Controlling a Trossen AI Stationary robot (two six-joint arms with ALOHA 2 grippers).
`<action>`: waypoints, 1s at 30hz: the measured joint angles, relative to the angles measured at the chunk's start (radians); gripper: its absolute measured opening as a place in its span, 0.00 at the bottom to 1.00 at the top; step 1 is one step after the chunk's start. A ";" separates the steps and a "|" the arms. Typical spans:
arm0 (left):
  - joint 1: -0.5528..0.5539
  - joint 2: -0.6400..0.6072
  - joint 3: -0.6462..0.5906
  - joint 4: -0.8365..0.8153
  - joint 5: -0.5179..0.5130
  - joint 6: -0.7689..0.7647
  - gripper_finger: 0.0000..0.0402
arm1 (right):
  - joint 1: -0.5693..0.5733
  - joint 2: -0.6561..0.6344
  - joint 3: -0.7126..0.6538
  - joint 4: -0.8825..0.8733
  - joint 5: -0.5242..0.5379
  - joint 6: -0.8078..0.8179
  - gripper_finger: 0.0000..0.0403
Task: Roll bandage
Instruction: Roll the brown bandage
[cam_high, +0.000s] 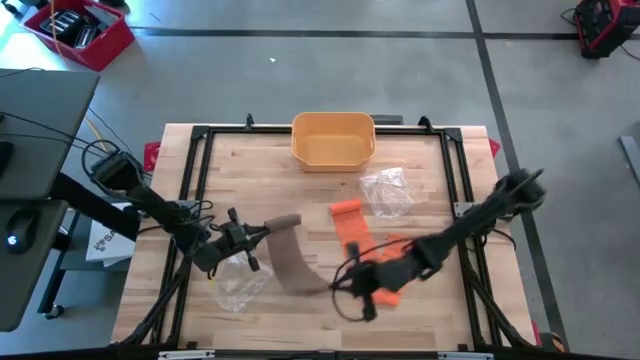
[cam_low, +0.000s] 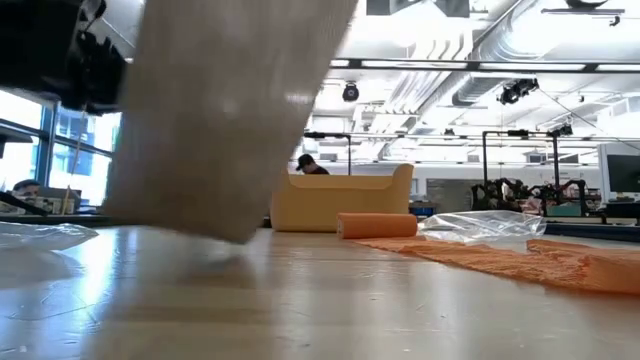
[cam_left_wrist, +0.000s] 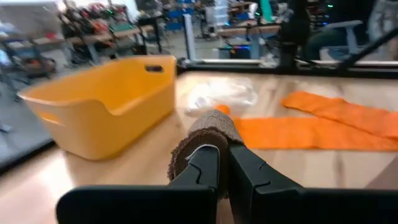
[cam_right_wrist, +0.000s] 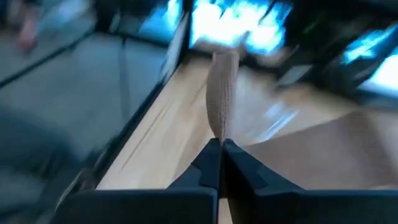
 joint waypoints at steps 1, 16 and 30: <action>-0.002 0.013 0.000 -0.011 0.018 -0.029 0.01 | 0.002 -0.049 0.000 0.002 0.039 -0.025 0.00; -0.095 0.404 0.232 -0.010 0.274 -0.296 0.00 | -0.171 -0.408 0.001 0.052 0.371 -0.394 0.00; -0.313 0.437 0.427 0.271 0.218 -0.156 0.00 | -0.505 -0.028 0.001 -0.057 -0.184 -0.118 0.00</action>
